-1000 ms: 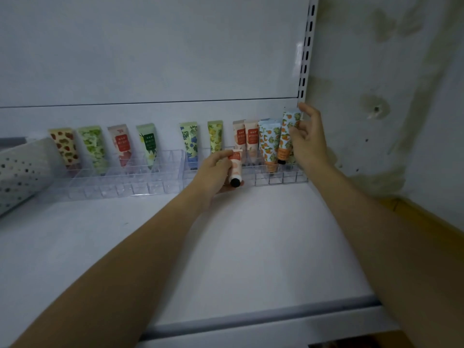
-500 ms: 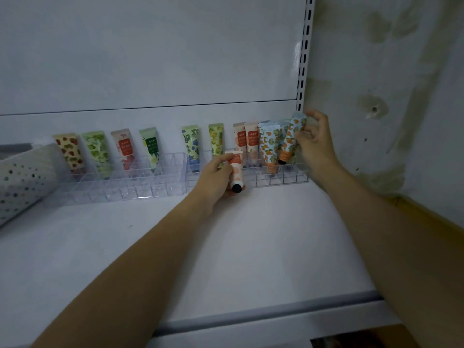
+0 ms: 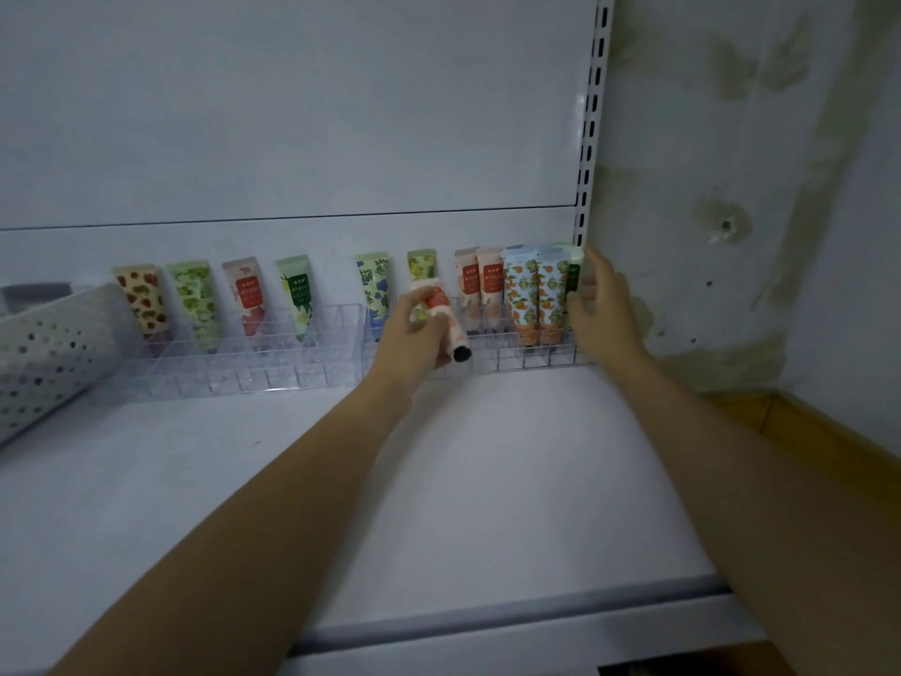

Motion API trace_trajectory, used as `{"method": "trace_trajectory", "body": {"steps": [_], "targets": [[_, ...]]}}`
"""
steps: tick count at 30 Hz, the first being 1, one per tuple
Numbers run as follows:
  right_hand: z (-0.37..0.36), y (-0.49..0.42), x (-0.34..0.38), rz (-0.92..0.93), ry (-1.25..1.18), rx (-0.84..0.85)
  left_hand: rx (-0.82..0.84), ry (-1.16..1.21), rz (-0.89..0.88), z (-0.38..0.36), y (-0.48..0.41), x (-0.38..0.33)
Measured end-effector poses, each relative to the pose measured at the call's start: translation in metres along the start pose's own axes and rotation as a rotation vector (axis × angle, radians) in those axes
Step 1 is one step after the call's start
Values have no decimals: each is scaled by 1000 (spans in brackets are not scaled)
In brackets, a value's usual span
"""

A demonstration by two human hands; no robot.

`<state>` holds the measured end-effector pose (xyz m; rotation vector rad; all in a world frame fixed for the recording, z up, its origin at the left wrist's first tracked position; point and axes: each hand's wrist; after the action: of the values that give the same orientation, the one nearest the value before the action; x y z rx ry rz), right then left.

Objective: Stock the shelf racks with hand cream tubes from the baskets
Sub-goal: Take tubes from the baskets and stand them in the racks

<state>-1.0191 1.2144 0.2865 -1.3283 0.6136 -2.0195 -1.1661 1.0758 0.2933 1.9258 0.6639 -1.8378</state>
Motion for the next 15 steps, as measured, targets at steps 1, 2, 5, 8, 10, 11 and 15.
{"method": "trace_trajectory", "body": {"steps": [1,2,5,8,10,11,15], "targets": [[-1,2,-4,-29,31,-2,-9,0,-44,0,-4,-3],[-3,5,-9,-68,73,30,-21,-5,-87,-1,-8,-6],[-9,12,-18,-161,182,224,-46,-94,-186,-3,-22,-12],[-9,14,-15,-177,176,274,-37,-198,-230,-6,-33,-15],[-9,14,-15,-178,158,281,-40,-236,-257,-8,-39,-17],[-9,14,-15,-176,155,283,-45,-261,-280,-10,-43,-18],[-9,14,-14,-166,155,279,-36,-359,-365,-19,-55,-17]]}}
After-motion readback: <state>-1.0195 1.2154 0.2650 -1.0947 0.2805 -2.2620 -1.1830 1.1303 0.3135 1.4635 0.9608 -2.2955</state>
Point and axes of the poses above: each hand's wrist, its own y-axis away from the middle knuckle, its own z-axis out of the back of the hand, x = y × z, and after that the axes turned 8 degrees about z, right-handed
